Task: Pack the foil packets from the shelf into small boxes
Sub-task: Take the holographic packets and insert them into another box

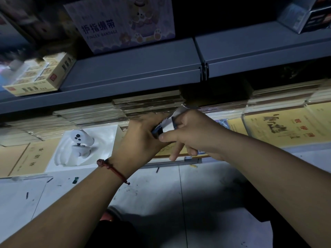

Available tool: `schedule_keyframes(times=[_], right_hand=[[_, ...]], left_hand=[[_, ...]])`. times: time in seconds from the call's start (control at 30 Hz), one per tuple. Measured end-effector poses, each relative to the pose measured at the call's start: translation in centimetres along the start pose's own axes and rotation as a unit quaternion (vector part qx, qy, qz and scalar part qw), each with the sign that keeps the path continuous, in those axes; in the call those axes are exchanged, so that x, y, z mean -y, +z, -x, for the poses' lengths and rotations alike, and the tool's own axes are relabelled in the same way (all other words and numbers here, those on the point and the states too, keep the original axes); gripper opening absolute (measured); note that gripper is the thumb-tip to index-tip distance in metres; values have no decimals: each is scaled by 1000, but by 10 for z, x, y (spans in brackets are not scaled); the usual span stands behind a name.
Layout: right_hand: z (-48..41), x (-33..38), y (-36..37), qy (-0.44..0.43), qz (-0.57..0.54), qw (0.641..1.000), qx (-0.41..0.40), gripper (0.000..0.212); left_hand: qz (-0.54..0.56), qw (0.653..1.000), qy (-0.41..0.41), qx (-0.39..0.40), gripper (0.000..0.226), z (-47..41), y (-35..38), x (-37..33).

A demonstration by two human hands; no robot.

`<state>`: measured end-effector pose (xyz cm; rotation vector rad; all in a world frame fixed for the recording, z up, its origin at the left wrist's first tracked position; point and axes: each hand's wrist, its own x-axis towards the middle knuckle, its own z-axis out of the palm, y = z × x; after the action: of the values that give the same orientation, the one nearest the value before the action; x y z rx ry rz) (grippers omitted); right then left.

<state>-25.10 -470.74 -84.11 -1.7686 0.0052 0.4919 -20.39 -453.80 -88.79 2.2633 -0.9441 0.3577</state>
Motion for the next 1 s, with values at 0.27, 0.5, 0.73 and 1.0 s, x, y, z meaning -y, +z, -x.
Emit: schedule_keyframes(times=[0.27,0.5,0.73,1.0], right_hand=[[2,0,2,-8,22,998,51,21],[-1,-8,10,-36,-23,998,-39,6],[-14,-10,-2,-49,-24,994,-99,13],[-17,-16,-6,-98,78,982,-142,26]], left_hand=[[-8,999,22,-32,35,0,2,0],[13,1000,15,-3,9,-5,-8,0],[59,996,-71,5,26,-8,-8,-1],[43,994,-98,8,34,-7,-5,2]])
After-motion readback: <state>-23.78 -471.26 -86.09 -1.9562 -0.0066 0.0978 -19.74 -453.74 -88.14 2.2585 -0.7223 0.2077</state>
